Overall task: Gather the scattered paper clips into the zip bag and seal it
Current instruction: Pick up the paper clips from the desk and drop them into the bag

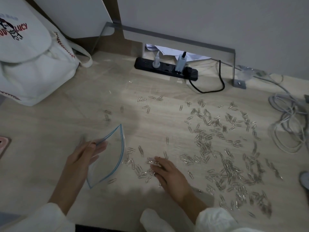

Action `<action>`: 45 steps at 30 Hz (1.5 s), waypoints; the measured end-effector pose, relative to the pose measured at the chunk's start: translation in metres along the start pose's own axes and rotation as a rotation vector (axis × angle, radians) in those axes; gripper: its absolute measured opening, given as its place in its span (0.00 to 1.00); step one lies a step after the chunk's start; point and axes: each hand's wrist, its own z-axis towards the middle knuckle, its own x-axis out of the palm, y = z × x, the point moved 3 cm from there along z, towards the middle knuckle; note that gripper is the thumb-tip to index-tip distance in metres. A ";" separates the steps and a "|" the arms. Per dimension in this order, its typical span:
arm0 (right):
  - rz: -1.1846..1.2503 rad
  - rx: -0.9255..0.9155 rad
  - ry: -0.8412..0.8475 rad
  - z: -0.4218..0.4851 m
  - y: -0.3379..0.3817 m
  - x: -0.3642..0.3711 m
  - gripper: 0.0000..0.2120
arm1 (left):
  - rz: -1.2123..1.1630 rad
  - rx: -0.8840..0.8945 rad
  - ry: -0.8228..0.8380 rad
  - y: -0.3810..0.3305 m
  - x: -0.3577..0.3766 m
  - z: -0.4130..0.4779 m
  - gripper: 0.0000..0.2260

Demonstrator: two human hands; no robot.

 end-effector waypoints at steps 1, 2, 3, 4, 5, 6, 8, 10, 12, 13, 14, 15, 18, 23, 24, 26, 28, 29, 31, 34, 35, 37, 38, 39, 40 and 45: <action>0.001 0.006 -0.029 0.001 0.001 -0.001 0.16 | 0.000 -0.005 0.000 0.002 0.001 -0.003 0.14; -0.008 0.010 -0.053 0.003 0.001 -0.002 0.12 | 0.000 -0.010 0.000 0.004 0.003 -0.004 0.14; -0.025 0.019 -0.064 0.003 0.001 -0.002 0.12 | -0.002 -0.014 -0.004 0.005 0.004 -0.007 0.14; -0.049 0.044 -0.053 0.003 0.001 -0.004 0.16 | -0.007 -0.017 -0.011 0.006 0.004 -0.008 0.14; -0.081 0.080 -0.046 0.001 0.002 -0.006 0.21 | -0.012 -0.018 -0.018 0.006 0.005 -0.009 0.13; -0.113 0.126 -0.049 0.000 0.002 -0.008 0.26 | -0.014 -0.019 -0.025 0.006 0.005 -0.010 0.13; -0.147 0.248 -0.062 -0.002 -0.003 -0.011 0.33 | -0.016 -0.021 -0.033 0.006 0.005 -0.011 0.13; -0.119 0.333 -0.070 -0.004 -0.007 -0.009 0.33 | -0.024 -0.027 -0.040 0.005 0.005 -0.011 0.12; -0.051 0.350 -0.081 -0.003 -0.005 -0.007 0.27 | -0.024 -0.024 -0.048 0.006 0.006 -0.012 0.12; -0.008 0.359 -0.080 0.000 -0.003 -0.007 0.23 | -0.021 -0.022 -0.050 0.006 0.006 -0.013 0.12; 0.036 0.376 -0.071 0.002 0.000 -0.005 0.19 | -0.017 -0.023 -0.050 0.007 0.007 -0.013 0.12; 0.072 0.394 -0.066 0.003 0.003 -0.003 0.16 | -0.016 -0.024 -0.048 0.008 0.007 -0.014 0.12; 0.102 0.425 -0.071 0.010 0.010 0.001 0.08 | -0.021 -0.031 -0.045 0.008 0.007 -0.014 0.12; -0.116 0.363 0.038 0.019 0.012 0.005 0.08 | -0.025 -0.027 -0.046 0.004 0.006 -0.013 0.12; -0.166 0.318 0.051 0.021 0.014 0.004 0.11 | -0.026 -0.028 -0.049 0.004 0.005 -0.013 0.12; -0.307 0.272 0.141 0.025 0.021 0.001 0.17 | -0.027 -0.035 -0.054 0.004 0.004 -0.012 0.12; -0.368 0.248 0.161 0.029 0.020 0.002 0.18 | -0.025 -0.035 -0.057 0.005 0.003 -0.011 0.12; -0.380 0.241 0.176 0.030 0.022 0.002 0.18 | -0.028 -0.035 -0.057 0.005 0.002 -0.011 0.12; -0.421 0.227 0.199 0.032 0.023 0.003 0.17 | -0.033 -0.040 -0.058 0.004 0.002 -0.008 0.12; -0.588 0.128 0.209 0.036 0.027 0.003 0.05 | -0.022 -0.035 -0.060 0.001 0.000 -0.004 0.12; -0.622 0.119 0.224 0.038 0.027 0.004 0.05 | -0.019 -0.031 -0.061 -0.001 0.000 -0.002 0.12; -0.645 0.092 0.253 0.039 0.027 0.004 0.08 | -0.021 -0.025 -0.066 -0.005 -0.001 0.000 0.13; -0.651 0.090 0.265 0.040 0.027 0.006 0.09 | -0.026 -0.024 -0.067 -0.007 -0.001 0.001 0.12; -0.656 0.089 0.274 0.040 0.026 0.006 0.09 | -0.031 -0.026 -0.069 -0.008 -0.001 0.002 0.12; -0.643 0.095 0.294 0.042 0.026 0.005 0.12 | -0.037 -0.028 -0.070 -0.010 0.000 0.003 0.12; -0.379 0.270 0.320 0.048 0.025 -0.024 0.16 | -0.053 -0.042 -0.086 -0.013 -0.002 0.008 0.12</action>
